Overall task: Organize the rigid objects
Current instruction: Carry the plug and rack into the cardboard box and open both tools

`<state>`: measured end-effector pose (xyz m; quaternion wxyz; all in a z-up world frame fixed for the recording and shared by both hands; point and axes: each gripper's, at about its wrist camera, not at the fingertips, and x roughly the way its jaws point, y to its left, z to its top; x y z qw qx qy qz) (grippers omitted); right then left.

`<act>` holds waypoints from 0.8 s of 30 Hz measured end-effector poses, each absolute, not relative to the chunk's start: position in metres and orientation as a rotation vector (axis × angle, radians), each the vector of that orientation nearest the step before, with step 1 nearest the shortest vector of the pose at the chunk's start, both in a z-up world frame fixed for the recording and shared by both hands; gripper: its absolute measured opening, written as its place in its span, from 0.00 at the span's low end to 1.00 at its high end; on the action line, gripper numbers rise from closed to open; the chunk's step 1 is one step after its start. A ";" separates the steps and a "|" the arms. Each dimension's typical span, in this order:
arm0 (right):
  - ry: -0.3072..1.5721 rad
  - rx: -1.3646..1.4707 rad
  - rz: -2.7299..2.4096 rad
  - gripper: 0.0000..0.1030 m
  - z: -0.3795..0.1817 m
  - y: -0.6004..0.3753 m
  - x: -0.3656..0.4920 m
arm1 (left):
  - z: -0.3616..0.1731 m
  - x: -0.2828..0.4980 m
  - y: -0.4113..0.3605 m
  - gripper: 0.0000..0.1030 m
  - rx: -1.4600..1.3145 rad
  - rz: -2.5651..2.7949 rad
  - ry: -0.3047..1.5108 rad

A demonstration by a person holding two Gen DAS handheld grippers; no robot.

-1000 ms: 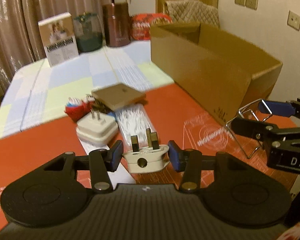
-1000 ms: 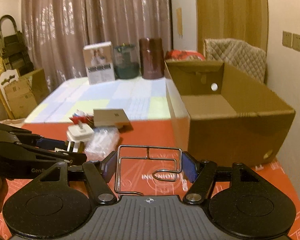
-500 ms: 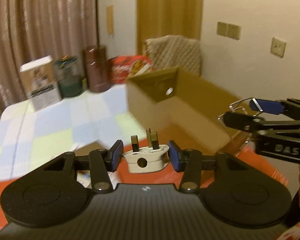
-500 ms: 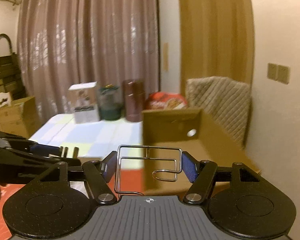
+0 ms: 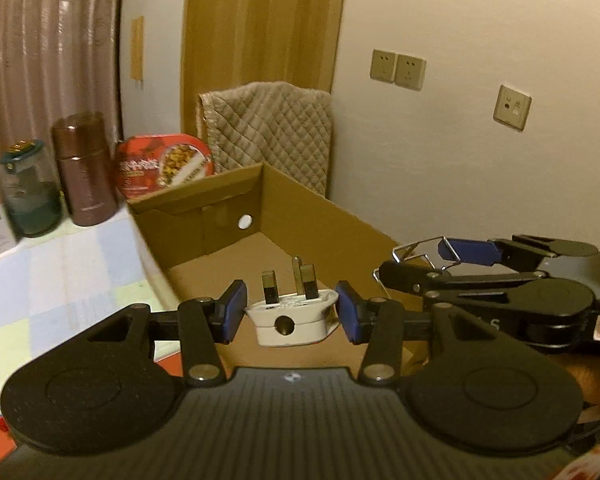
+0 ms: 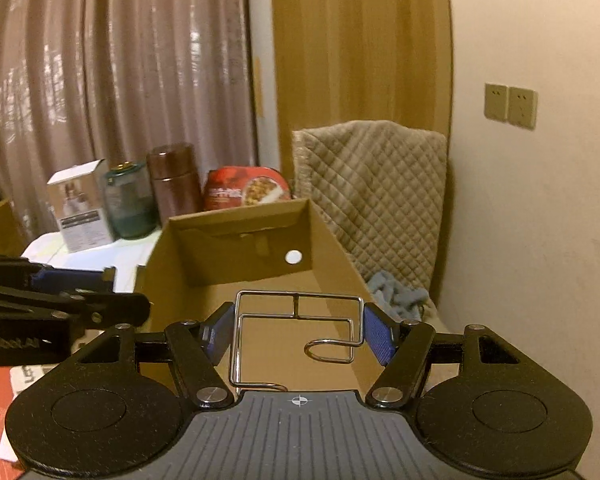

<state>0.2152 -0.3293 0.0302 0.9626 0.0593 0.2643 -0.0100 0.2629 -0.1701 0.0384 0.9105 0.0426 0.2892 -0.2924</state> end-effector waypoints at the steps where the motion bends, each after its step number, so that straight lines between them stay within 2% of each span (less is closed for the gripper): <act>1: 0.540 0.128 -0.025 0.63 0.029 -0.332 0.217 | 0.035 0.265 -0.173 0.42 0.095 -0.605 0.603; 6: 0.549 0.148 -0.032 0.63 0.028 -0.340 0.219 | 0.019 0.272 -0.179 0.42 0.114 -0.606 0.624; 9: 0.560 0.154 -0.035 0.63 0.026 -0.343 0.221 | 0.016 0.271 -0.176 0.50 0.123 -0.599 0.611; 24: 0.592 0.157 -0.002 0.63 0.020 -0.333 0.227 | 0.046 0.251 -0.109 0.50 0.082 -0.481 0.589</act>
